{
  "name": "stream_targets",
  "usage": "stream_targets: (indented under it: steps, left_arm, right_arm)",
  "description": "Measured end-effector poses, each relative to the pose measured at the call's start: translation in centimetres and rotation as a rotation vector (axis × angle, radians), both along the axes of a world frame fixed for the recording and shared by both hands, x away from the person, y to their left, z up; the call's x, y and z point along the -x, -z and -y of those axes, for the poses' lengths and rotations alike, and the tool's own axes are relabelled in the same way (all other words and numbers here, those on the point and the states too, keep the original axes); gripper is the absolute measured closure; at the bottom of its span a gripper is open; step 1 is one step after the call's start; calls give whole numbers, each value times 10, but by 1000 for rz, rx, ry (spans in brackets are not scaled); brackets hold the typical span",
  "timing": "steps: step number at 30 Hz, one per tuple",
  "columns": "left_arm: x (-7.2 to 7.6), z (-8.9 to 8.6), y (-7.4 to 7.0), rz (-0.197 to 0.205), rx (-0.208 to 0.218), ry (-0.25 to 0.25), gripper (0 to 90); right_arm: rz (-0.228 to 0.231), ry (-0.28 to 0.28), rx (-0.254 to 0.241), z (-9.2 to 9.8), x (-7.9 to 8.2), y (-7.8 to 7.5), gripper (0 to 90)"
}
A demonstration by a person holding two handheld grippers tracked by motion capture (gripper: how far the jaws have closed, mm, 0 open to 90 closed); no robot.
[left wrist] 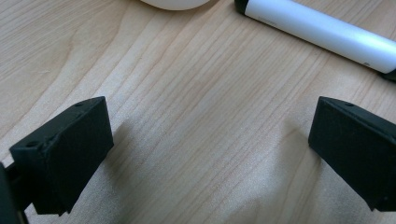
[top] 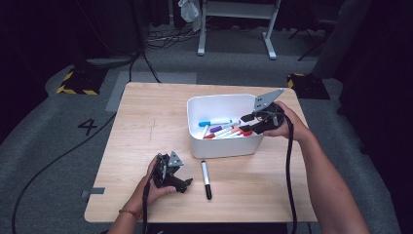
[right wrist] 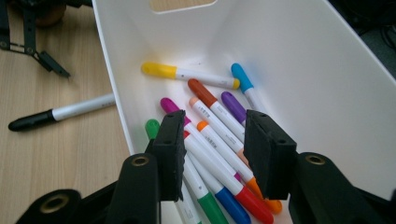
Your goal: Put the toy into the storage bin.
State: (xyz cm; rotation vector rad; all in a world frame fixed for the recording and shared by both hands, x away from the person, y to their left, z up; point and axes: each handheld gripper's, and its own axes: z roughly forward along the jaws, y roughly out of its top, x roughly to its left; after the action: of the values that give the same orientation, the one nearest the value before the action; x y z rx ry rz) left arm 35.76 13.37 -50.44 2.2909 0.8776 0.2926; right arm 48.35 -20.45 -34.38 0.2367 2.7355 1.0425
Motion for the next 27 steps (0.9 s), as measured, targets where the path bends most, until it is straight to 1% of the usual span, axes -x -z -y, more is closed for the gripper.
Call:
stream_targets:
  steps: [2,4,6,8,10,13,14,15,16,18,20,21,24,27]
  left_arm:
    - [0,0,0,0,0,0,0]
    - [0,0,0,0,0,0,0]
    - [0,0,0,0,0,0,0]
    - [0,0,0,0,0,0,0]
    - [0,0,0,0,0,0,0]
    - [0,0,0,0,0,0,0]
    - [0,0,0,0,0,0,0]
    - [0,0,0,0,0,0,0]
    - [0,0,0,0,0,0,0]
    - [0,0,0,0,0,0,0]
    - [0,0,0,0,0,0,0]
    - [0,0,0,0,-1,0,0]
    - [0,0,0,0,-1,0,0]
    - [0,0,0,0,0,0,0]
  right_arm:
    - [11,14,-22,1,4,-3,559]
    - [27,34,-45,2,9,-7,514]
    - [33,54,-82,4,15,-12,476]
    - [52,85,-116,7,21,-16,423]
    - [73,115,-146,10,29,-20,380]
    - [88,160,-204,14,42,-23,343]
    - [95,168,-214,15,47,-24,339]
    - [116,180,-221,15,53,-24,330]
    - [122,184,-229,16,56,-25,330]
    - [117,192,-260,16,66,-25,331]
    - [127,196,-279,17,73,-25,332]
    - [122,196,-286,17,77,-24,332]
    - [126,182,-306,17,89,-23,332]
    - [128,169,-311,16,101,-17,333]
